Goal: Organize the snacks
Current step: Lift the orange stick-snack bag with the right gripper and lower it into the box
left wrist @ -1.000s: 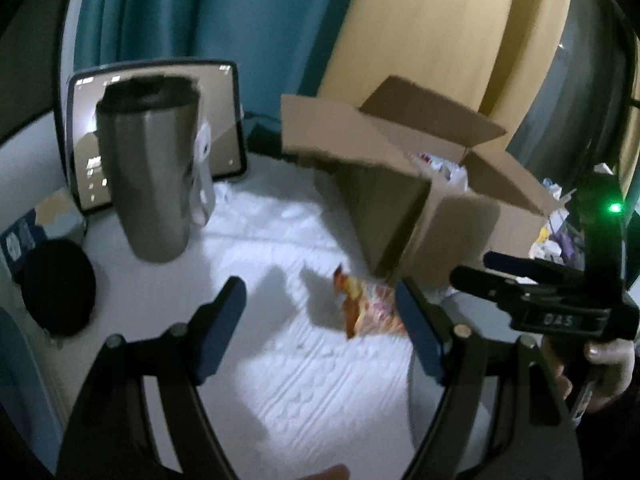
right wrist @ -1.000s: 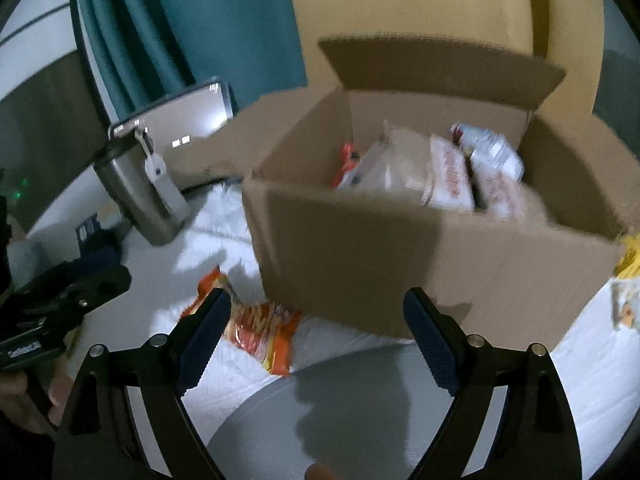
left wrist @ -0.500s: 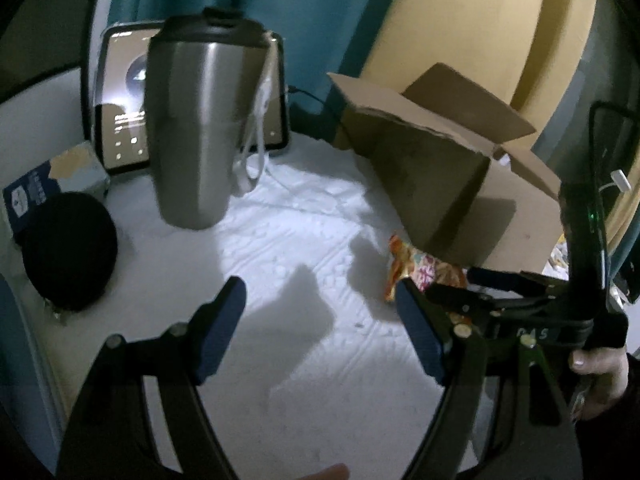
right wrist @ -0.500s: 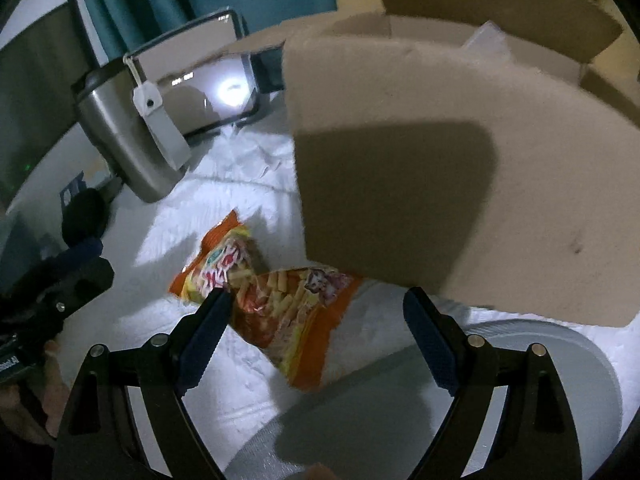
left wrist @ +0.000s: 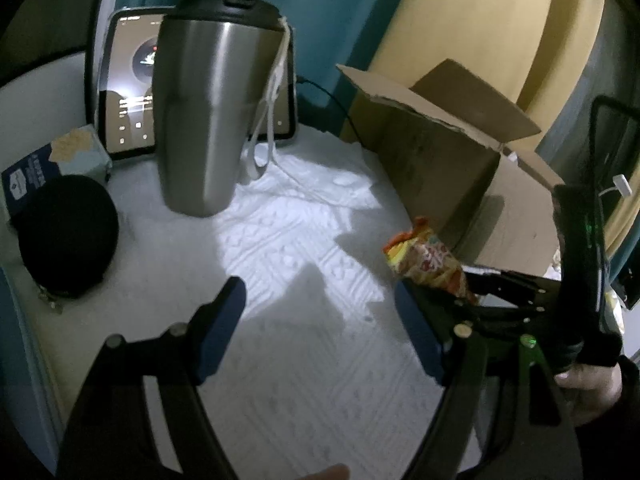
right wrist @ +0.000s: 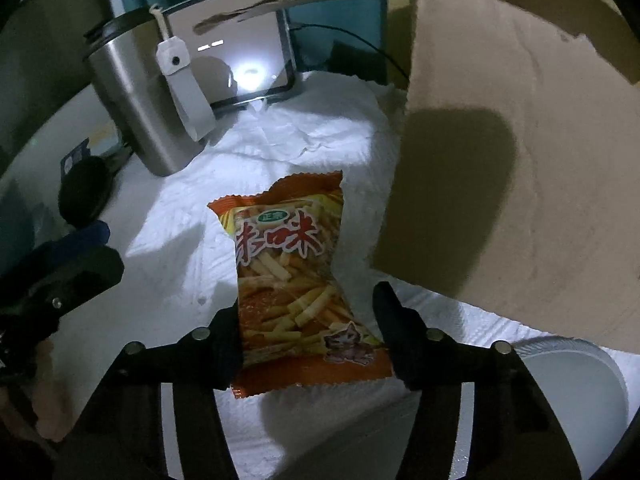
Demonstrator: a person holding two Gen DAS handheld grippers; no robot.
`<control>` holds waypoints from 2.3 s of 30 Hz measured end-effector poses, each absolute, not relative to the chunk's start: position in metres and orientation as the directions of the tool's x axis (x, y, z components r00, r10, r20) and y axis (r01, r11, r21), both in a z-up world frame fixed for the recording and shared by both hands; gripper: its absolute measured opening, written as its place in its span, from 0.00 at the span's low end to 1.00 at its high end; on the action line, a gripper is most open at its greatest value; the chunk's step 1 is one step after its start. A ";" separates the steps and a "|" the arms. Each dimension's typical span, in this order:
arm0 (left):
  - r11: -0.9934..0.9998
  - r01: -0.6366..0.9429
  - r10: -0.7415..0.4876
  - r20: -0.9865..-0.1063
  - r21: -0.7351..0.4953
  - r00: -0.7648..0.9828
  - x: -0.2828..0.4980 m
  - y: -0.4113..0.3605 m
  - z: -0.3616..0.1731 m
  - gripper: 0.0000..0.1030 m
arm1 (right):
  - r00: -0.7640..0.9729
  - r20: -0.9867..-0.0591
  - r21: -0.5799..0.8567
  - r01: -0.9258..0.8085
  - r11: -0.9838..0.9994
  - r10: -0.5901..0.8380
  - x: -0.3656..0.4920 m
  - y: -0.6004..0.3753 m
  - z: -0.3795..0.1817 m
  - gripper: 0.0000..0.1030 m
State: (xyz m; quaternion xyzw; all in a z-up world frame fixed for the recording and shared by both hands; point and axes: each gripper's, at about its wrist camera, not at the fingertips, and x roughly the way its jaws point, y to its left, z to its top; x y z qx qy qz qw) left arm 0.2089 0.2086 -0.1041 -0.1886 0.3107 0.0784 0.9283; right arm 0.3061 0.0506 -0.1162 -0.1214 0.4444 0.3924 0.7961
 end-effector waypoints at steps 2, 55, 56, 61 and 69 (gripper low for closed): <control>0.918 -0.265 0.034 -0.606 -0.296 0.795 0.208 0.207 -0.102 0.76 | 0.285 -0.799 0.168 -0.738 0.653 0.529 0.304 0.049 -0.113 0.58; 0.979 -0.137 0.056 -0.449 -0.150 0.892 0.298 0.112 0.043 0.76 | 0.488 -0.618 0.135 -0.706 0.695 0.616 0.373 -0.059 0.027 0.58; 0.980 -0.136 0.057 -0.448 -0.147 0.892 0.301 0.114 0.043 0.76 | 0.488 -0.616 0.137 -0.707 0.694 0.619 0.376 -0.058 0.027 0.58; 0.980 -0.135 0.055 -0.457 -0.144 0.888 0.318 0.123 0.038 0.76 | 0.487 -0.630 0.126 -0.705 0.698 0.606 0.392 -0.047 0.026 0.58; 0.976 -0.145 0.050 -0.479 -0.165 0.877 0.345 0.150 0.031 0.76 | 0.467 -0.653 0.148 -0.693 0.706 0.596 0.422 -0.022 0.019 0.58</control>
